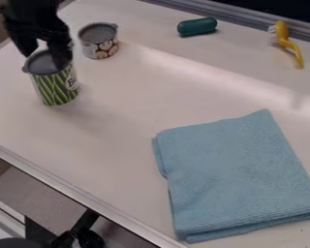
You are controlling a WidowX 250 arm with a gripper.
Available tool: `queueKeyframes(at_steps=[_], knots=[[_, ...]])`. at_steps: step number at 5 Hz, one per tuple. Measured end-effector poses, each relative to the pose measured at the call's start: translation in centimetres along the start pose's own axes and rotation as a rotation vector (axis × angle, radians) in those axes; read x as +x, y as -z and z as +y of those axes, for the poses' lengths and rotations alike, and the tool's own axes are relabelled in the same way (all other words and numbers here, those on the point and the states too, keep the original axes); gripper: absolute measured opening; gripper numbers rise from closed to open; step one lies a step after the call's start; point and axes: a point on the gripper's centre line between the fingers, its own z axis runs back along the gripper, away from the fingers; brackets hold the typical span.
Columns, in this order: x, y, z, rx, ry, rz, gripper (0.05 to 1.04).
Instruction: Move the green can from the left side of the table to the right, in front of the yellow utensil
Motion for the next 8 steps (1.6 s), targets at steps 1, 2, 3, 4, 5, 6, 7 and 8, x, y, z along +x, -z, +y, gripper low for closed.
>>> queueKeyframes(at_steps=[1,2,3,4,5,6,7,8], knots=[[-1.0,0.0,2.3,0.043,0.05,-0.003,0.997],[-2.2,0.5,3.3,0.028,0.222,0.094,0.997],[-2.5,0.8,4.8,0.066,0.392,0.054,0.997],[-3.0,2.3,5.2,0.028,0.558,0.08,0.997],[-2.8,2.9,4.9,0.013,0.653,0.028,0.997],[-2.4,3.7,4.2,0.007,0.69,0.049,0.997],[-1.6,4.1,3.0,0.004,0.694,0.015,0.997],[-0.8,4.7,2.2,0.022,0.674,0.029,0.997]])
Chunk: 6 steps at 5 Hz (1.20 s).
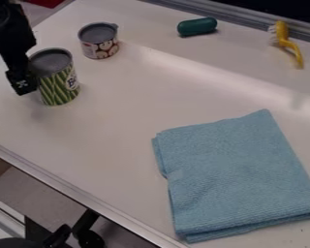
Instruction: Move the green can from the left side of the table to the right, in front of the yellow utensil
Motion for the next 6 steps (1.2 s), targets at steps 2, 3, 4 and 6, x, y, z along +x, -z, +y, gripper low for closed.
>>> queueKeyframes(at_steps=[2,3,4,6], knots=[[2.8,0.3,-1.4,-0.018,-0.162,-0.047,0.997],[4.4,0.2,-2.7,-0.056,-0.172,-0.034,0.997],[5.8,0.1,-3.6,-0.075,-0.148,-0.041,0.997],[9.7,-0.5,-5.2,-0.082,-0.259,-0.062,0.997]])
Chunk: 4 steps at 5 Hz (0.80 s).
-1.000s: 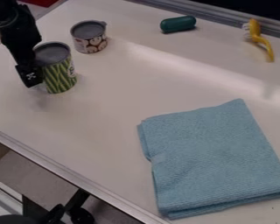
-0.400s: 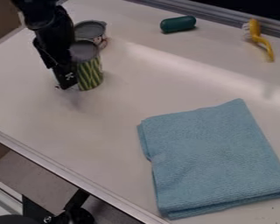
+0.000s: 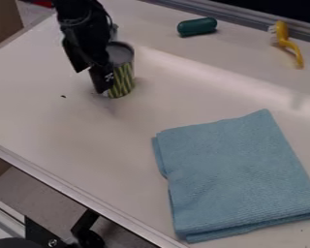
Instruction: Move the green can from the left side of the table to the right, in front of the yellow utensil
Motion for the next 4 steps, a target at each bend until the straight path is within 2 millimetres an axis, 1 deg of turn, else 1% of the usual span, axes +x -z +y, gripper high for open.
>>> queueKeyframes(at_steps=[1,2,4], knots=[[1.7,1.0,-1.8,-0.003,-0.017,-0.006,0.997],[3.9,0.9,-3.1,0.0,-0.07,-0.033,0.997],[7.8,1.7,-5.7,0.022,-0.14,-0.061,0.997]])
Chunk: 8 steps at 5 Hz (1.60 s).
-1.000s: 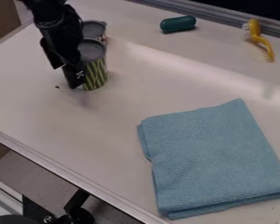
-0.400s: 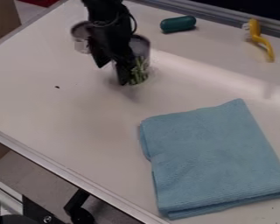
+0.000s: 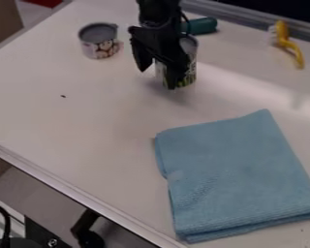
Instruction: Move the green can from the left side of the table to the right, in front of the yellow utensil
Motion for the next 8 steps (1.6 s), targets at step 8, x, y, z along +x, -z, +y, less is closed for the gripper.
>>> queueKeyframes(at_steps=[8], knots=[[9.0,1.9,-7.8,-0.052,-0.045,0.004,0.997]])
